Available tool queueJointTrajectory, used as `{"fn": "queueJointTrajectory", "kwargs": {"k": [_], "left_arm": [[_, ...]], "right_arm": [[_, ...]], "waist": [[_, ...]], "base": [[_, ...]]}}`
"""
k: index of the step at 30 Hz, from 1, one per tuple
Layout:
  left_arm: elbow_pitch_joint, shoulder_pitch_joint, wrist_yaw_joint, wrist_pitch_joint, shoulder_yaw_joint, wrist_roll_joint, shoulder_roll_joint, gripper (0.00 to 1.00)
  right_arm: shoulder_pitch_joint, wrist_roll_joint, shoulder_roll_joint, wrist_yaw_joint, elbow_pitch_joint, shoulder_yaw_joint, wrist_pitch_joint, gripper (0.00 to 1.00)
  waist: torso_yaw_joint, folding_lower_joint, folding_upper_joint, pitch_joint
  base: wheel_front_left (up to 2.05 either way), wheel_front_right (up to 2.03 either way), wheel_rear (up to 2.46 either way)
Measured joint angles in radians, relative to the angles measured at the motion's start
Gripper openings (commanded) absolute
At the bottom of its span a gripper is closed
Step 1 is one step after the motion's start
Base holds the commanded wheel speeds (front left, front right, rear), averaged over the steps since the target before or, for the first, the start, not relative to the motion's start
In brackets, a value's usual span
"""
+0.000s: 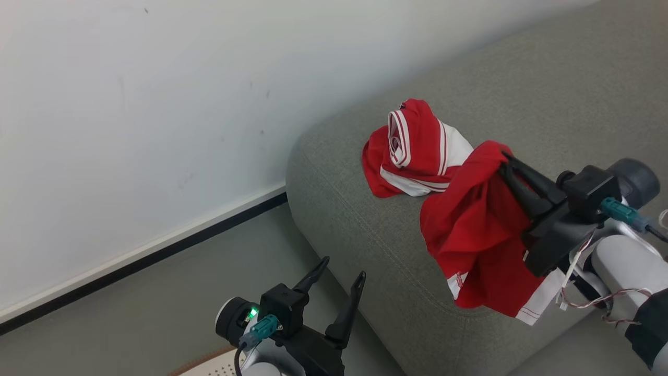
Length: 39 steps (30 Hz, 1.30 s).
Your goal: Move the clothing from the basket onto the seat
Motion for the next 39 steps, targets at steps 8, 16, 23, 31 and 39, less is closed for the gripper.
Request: {"fn": "queueJointTrajectory", "kwargs": {"k": [8,16,23,31,39], "left_arm": [[-0.038,-0.016,0.010,0.004,-0.016,0.017,0.000,1.00],[-0.094,-0.083,0.019,0.031,-0.014,0.057,0.021,1.00],[-0.141,-0.128,0.026,0.056,-0.008,0.074,0.049,1.00],[-0.225,-0.190,0.027,0.090,-0.007,0.098,0.072,1.00],[-0.290,-0.228,0.030,0.135,0.000,0.137,0.125,1.00]], "right_arm": [[-0.115,0.041,-0.011,-0.001,0.019,-0.079,0.026,0.00],[-0.369,0.055,-0.015,-0.017,0.139,-0.179,0.069,0.00],[-0.516,0.072,-0.069,-0.024,0.268,-0.243,0.102,0.00],[-0.620,0.072,-0.116,-0.043,0.359,-0.282,0.112,0.00],[-0.640,0.075,-0.097,-0.062,0.421,-0.299,0.081,0.00]], "waist": [[-0.014,0.0000,0.0001,0.079],[0.015,0.0001,0.0001,0.178],[0.055,0.0002,0.0001,0.258],[0.114,0.0001,0.0001,0.370],[0.154,0.0002,0.0002,0.493]], "base": [[0.00,0.00,0.00],[0.00,0.00,0.00],[0.00,0.00,0.00],[0.00,0.00,0.00],[0.00,0.00,0.00]]}}
